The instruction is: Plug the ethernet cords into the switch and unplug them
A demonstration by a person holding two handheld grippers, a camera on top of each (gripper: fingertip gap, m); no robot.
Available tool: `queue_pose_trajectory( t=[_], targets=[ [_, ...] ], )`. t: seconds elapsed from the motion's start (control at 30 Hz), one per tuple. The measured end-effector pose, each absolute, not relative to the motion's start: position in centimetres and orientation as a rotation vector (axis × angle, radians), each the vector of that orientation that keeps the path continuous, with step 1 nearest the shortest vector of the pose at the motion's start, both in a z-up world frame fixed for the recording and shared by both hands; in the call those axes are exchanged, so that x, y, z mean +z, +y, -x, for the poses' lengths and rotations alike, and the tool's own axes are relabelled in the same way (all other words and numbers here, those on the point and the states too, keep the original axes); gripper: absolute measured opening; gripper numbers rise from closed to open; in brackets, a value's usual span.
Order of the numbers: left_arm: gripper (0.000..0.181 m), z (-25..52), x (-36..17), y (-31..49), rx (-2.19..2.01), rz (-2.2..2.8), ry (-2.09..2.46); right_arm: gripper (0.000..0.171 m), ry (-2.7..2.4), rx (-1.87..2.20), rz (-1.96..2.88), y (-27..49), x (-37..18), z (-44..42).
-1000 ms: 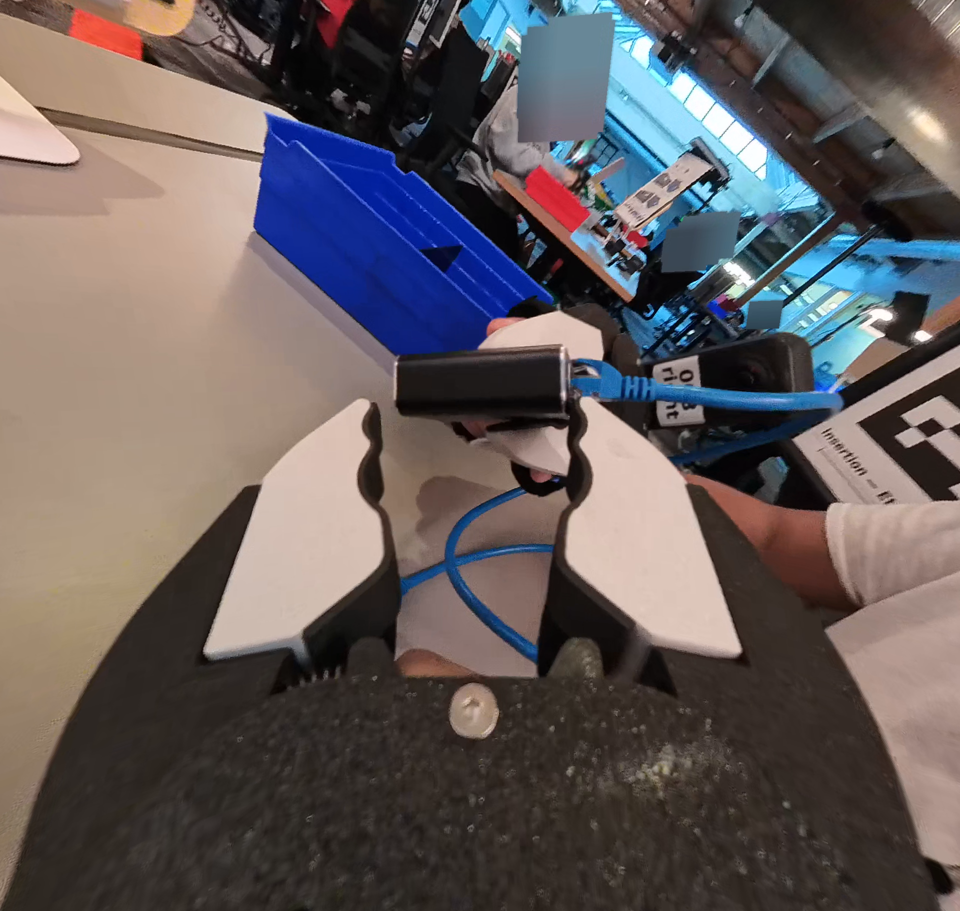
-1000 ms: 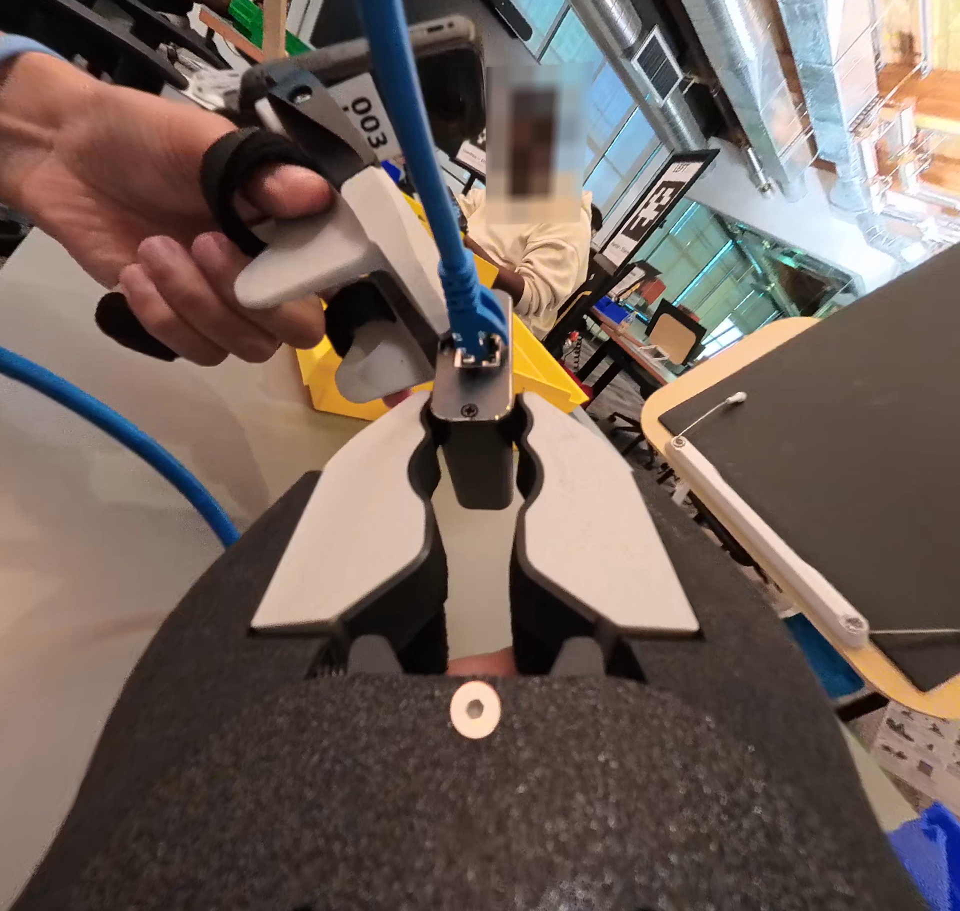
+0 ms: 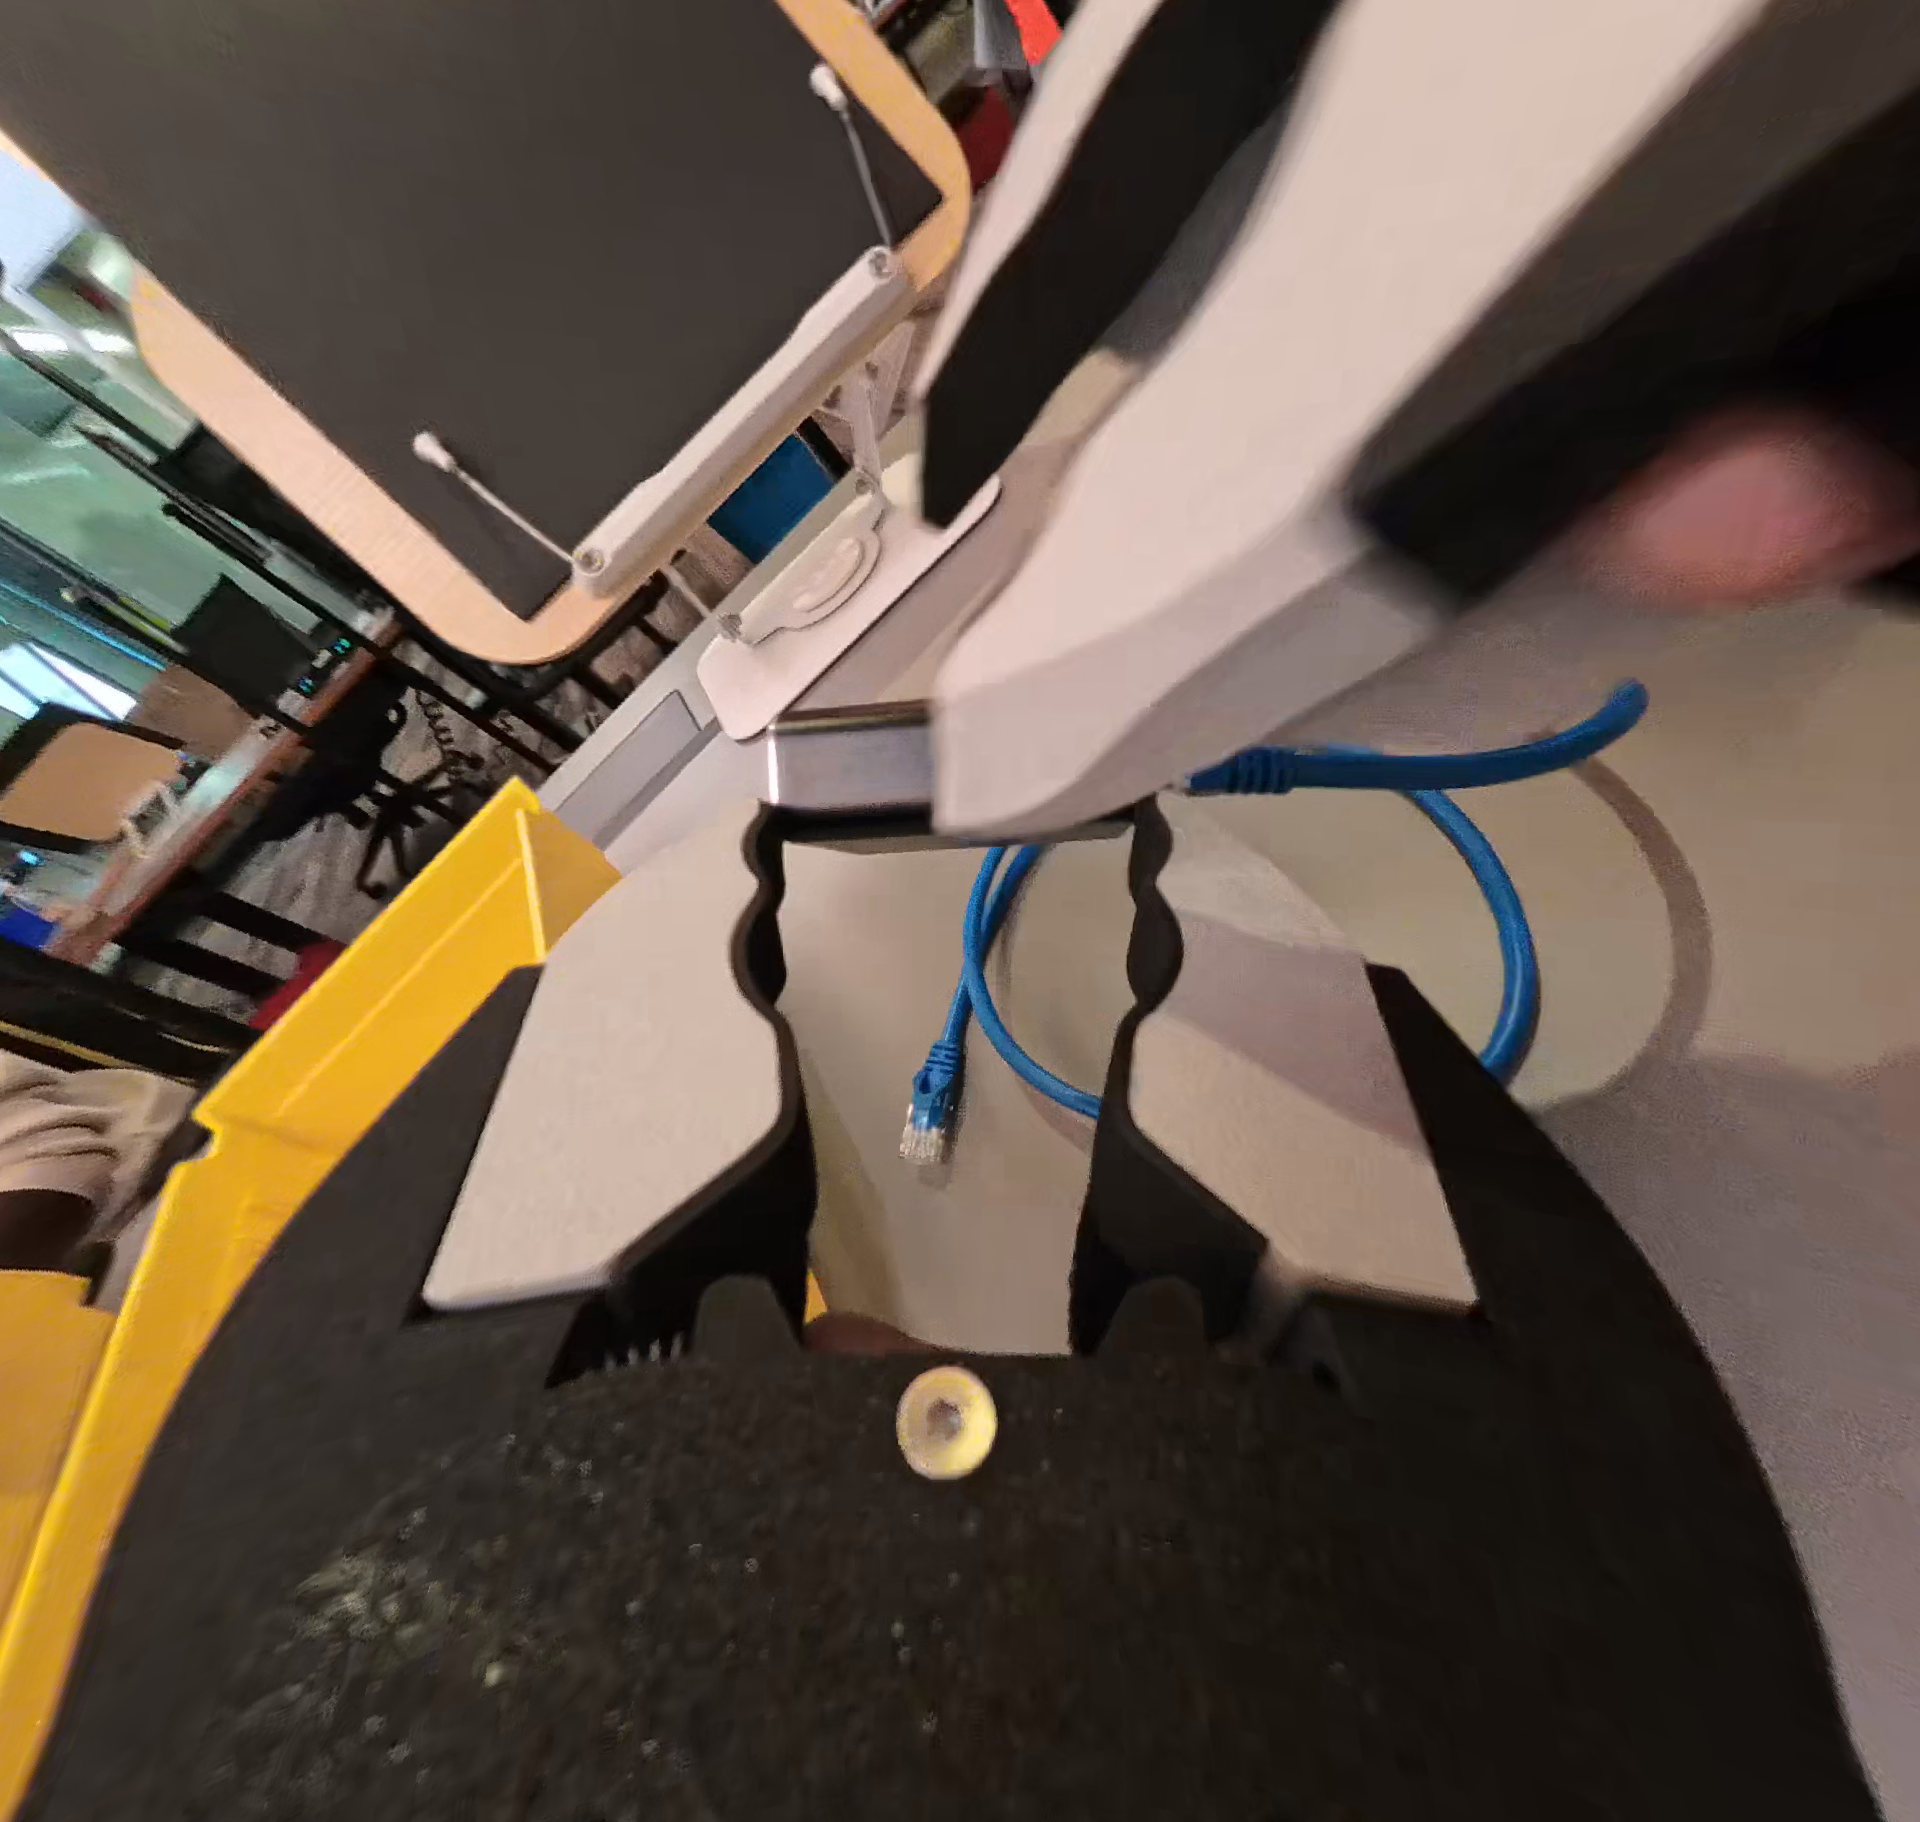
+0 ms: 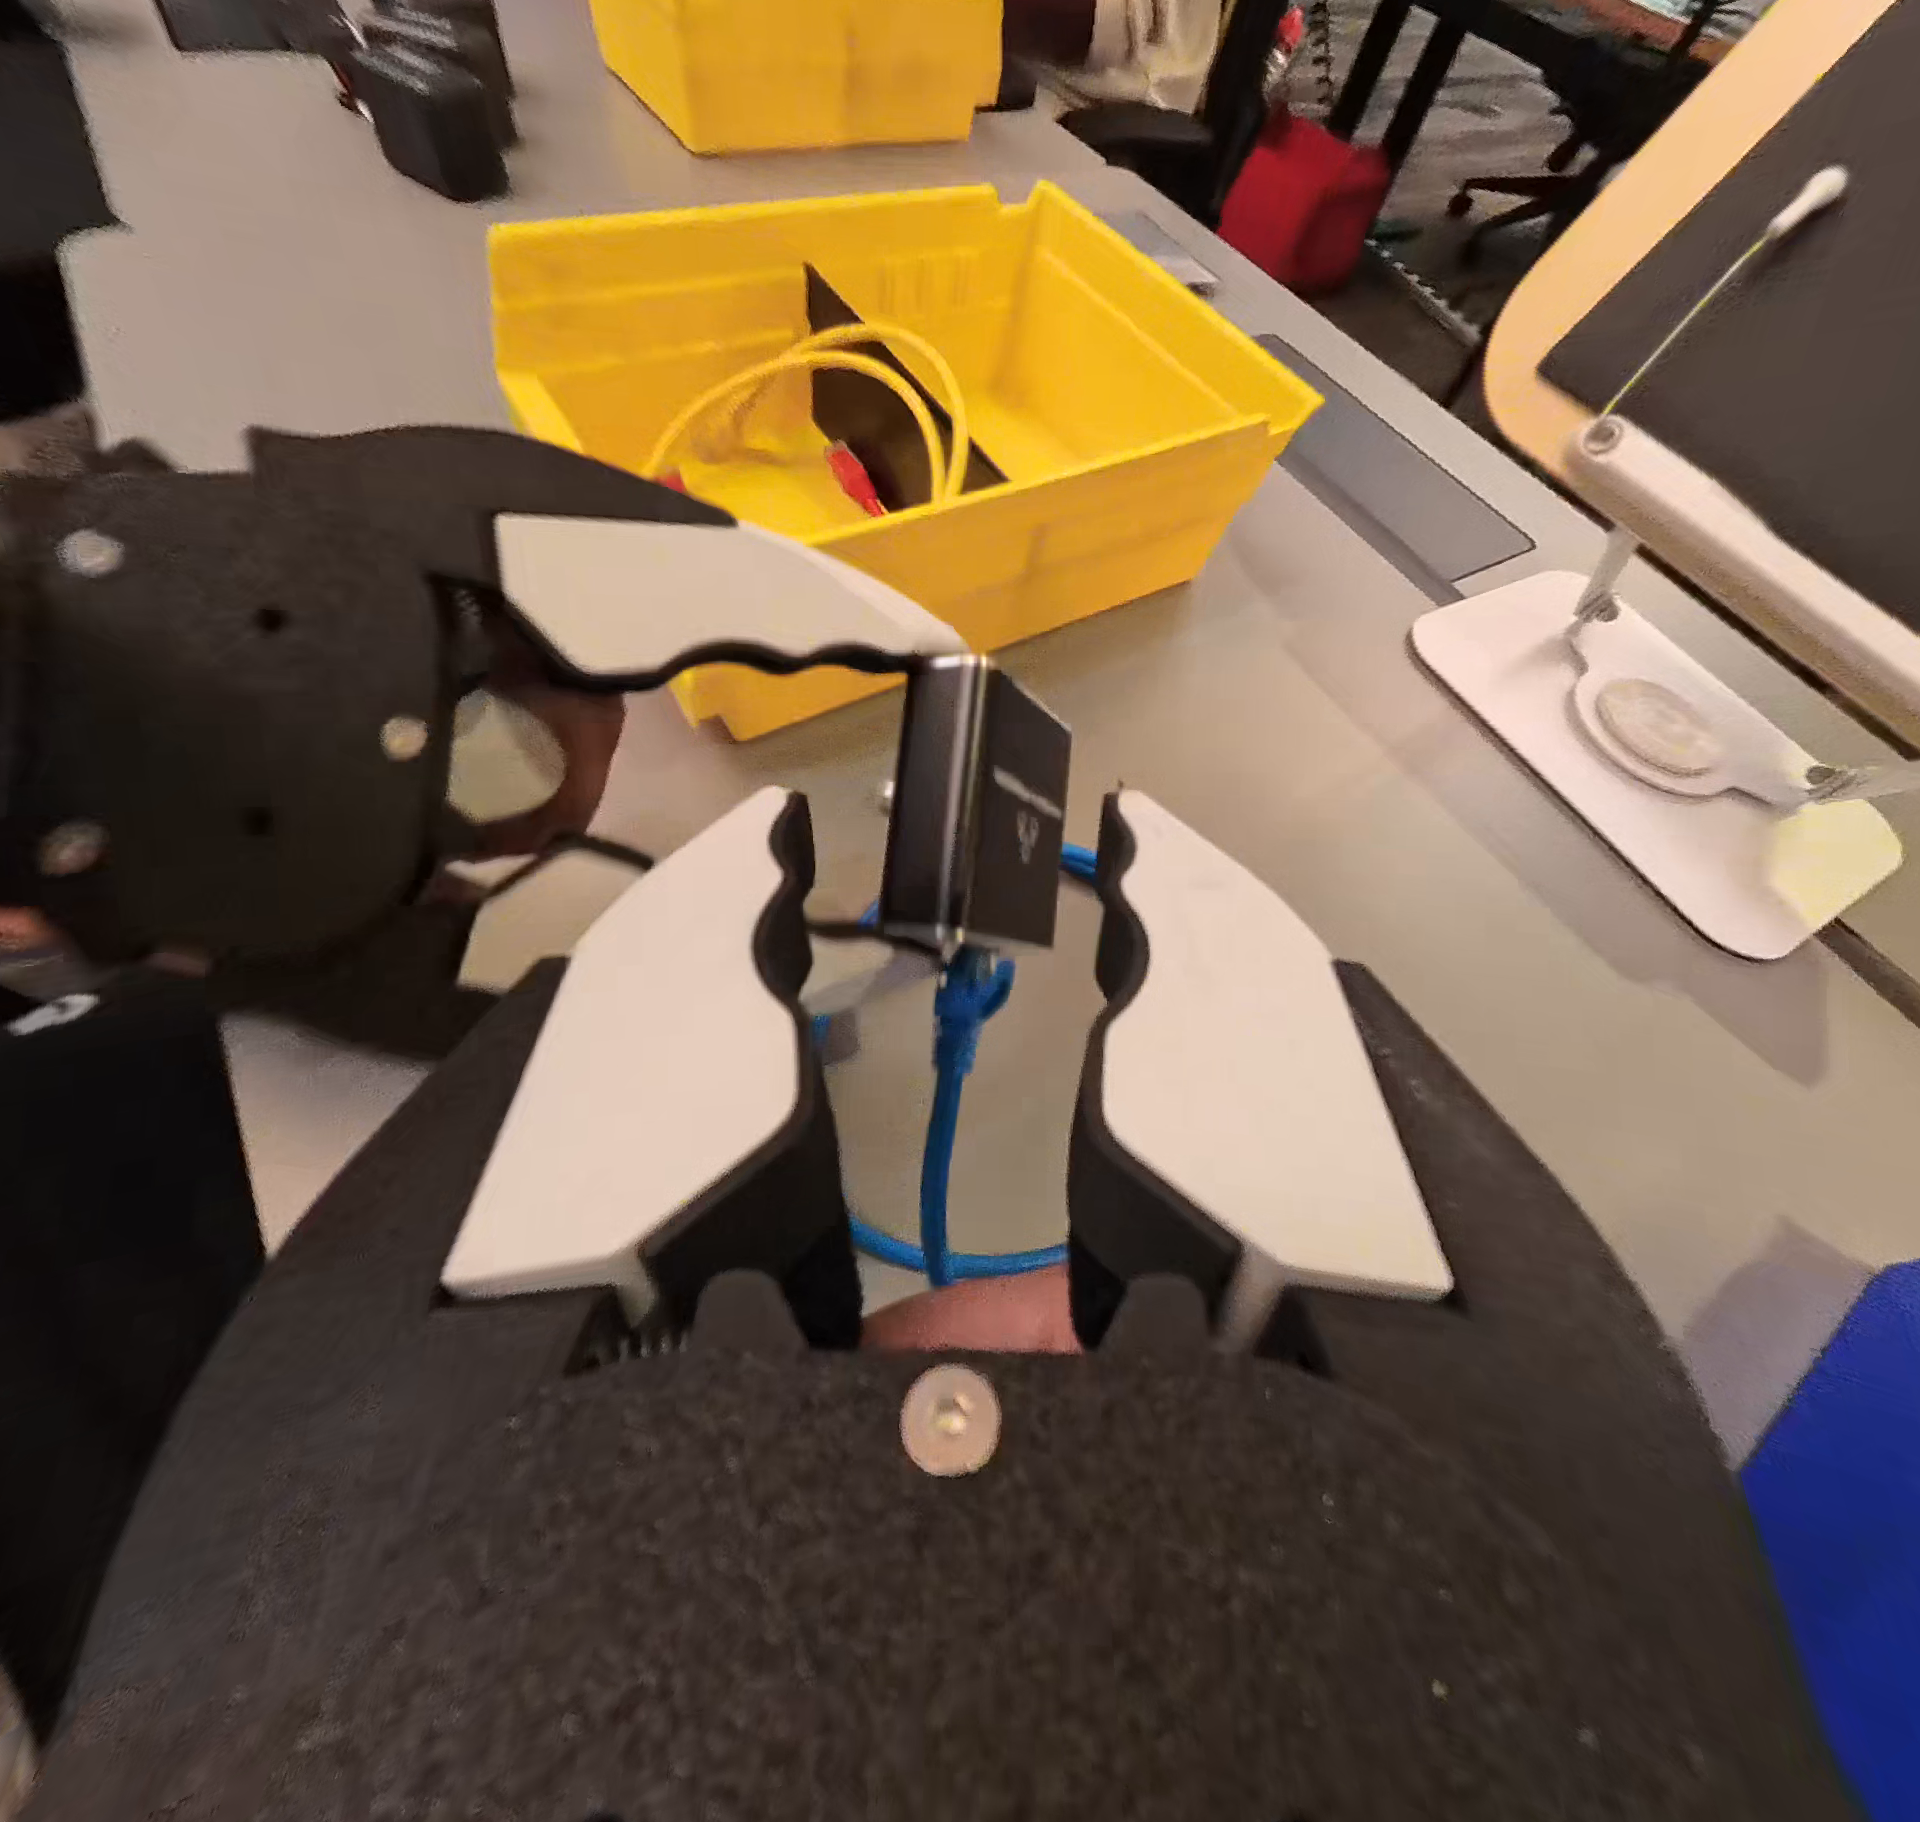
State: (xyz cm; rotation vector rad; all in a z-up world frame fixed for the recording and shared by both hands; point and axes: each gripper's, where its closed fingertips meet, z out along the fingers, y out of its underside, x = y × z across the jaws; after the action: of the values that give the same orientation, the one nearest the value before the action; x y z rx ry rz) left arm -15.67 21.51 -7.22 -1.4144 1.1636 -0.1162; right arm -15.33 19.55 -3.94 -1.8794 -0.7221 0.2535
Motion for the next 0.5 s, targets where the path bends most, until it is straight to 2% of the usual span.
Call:
queue_pose_trajectory(
  t=[0.13,0.3,0.37,0.4,0.43,0.5],
  targets=[
    [0.064,14.5,-7.8,19.9,0.025,1.313,1.229,0.051,-0.705,0.213,2.044,20.3,-7.5,15.2],
    [0.064,13.9,-8.8,19.2,0.106,1.260,1.284,0.041,-0.696,0.280,2.151,19.8,-9.5,14.6],
    [0.063,13.6,-9.5,19.1,0.099,1.255,1.319,0.030,-0.753,0.261,2.148,19.6,-10.0,14.5],
    [0.061,13.7,-10.1,19.1,0.064,1.286,1.334,0.027,-0.765,0.237,2.133,19.8,-10.2,14.0],
    [0.046,13.9,-10.8,19.1,-0.016,1.350,1.345,0.027,-0.788,0.182,2.114,20.1,-10.4,13.2],
    [0.054,14.6,-11.2,18.8,-0.270,1.496,1.302,0.027,-0.793,0.104,2.083,20.8,-10.7,11.2]
  ],
)
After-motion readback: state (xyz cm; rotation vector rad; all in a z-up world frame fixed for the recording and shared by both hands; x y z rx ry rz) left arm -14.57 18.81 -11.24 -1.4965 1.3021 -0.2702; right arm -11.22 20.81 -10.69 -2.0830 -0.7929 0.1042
